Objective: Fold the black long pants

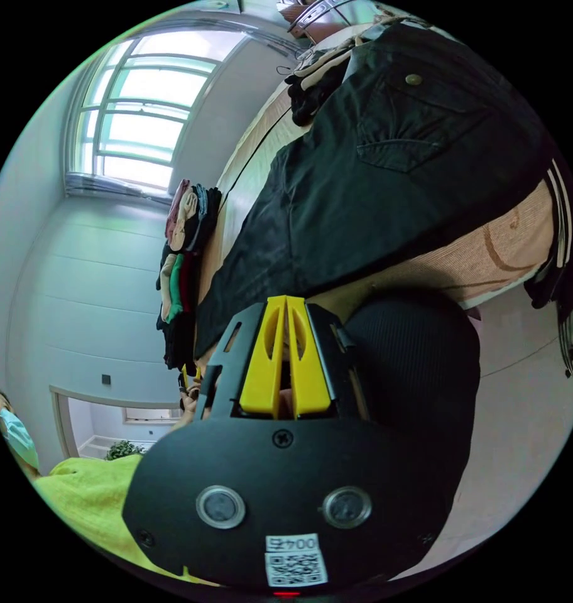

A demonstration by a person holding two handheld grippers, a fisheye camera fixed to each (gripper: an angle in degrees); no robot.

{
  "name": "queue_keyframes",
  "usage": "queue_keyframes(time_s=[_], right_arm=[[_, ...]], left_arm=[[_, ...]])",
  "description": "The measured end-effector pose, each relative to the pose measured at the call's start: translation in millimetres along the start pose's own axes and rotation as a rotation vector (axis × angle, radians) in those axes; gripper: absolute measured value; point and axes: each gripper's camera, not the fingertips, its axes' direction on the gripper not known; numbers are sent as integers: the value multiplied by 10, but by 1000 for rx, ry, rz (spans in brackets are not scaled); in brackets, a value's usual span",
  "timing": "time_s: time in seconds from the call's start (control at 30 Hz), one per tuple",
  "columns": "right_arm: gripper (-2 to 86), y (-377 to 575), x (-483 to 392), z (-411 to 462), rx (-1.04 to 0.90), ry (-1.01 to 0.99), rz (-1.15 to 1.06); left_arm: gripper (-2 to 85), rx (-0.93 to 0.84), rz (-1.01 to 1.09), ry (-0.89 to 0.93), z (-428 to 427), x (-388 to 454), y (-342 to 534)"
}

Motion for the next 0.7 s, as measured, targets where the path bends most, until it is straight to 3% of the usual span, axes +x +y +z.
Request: queue_keyframes(time_s=[0.37, 0.7], right_arm=[[-7, 7, -120, -3, 9, -17, 26], [-7, 38, -228, 16, 20, -37, 41]], left_arm=[[137, -85, 30, -42, 276, 1299, -159], [141, -134, 59, -28, 437, 1673, -19]])
